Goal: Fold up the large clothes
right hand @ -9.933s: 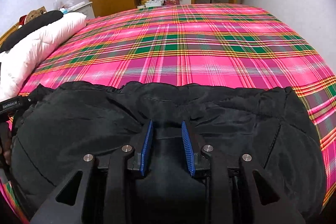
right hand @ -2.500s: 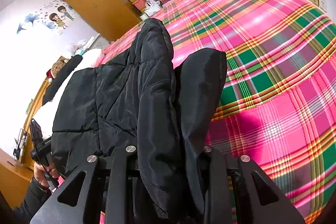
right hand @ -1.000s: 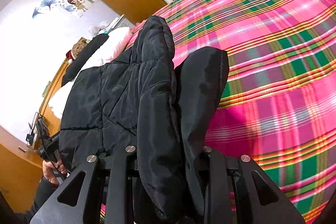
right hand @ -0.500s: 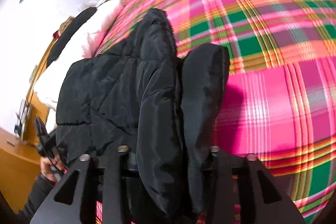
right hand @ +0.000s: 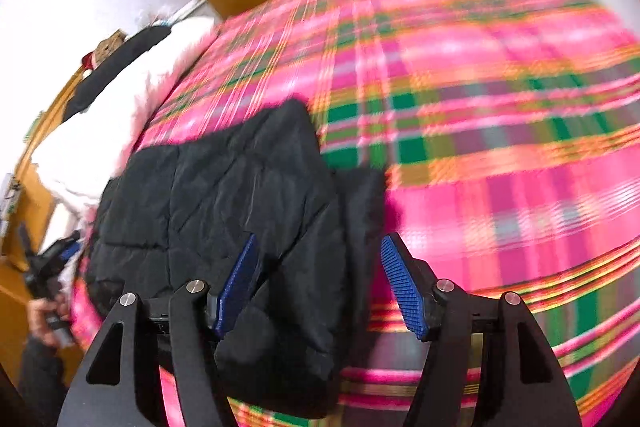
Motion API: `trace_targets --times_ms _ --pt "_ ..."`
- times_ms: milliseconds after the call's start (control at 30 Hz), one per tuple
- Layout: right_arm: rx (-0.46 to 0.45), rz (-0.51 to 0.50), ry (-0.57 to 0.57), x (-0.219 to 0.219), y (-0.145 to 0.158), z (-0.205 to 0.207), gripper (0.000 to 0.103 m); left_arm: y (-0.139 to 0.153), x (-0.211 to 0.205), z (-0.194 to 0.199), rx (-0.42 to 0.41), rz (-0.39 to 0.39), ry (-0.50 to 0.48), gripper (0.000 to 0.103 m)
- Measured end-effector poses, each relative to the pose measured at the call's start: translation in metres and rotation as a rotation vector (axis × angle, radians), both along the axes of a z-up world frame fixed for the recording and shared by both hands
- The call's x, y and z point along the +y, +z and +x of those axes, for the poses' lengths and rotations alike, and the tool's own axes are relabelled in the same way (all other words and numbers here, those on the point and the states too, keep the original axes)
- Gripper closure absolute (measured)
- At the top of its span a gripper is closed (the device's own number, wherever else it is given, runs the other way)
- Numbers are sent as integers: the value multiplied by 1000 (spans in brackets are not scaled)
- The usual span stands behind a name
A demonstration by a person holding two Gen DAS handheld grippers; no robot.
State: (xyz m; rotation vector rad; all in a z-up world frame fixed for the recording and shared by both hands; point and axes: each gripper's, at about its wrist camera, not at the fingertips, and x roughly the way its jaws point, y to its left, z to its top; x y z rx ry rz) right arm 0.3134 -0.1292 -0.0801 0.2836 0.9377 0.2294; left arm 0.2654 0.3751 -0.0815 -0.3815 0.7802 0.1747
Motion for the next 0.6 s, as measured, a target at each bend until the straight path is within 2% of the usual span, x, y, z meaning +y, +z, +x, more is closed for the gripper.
trace_targets --times_ms 133,233,367,500,600 --pt "-78 -44 55 42 13 7 39 18 -63 17 -44 96 -165 47" --pt "-100 -77 100 74 3 26 39 9 -104 44 -23 176 -233 47" --pt "-43 -146 123 98 -37 60 39 -38 -112 77 81 217 -221 44" --pt "-7 -149 105 95 -62 78 39 -51 -102 88 69 213 -191 44" --pt "1 -170 102 97 -68 82 39 -55 -108 90 69 253 -180 44"
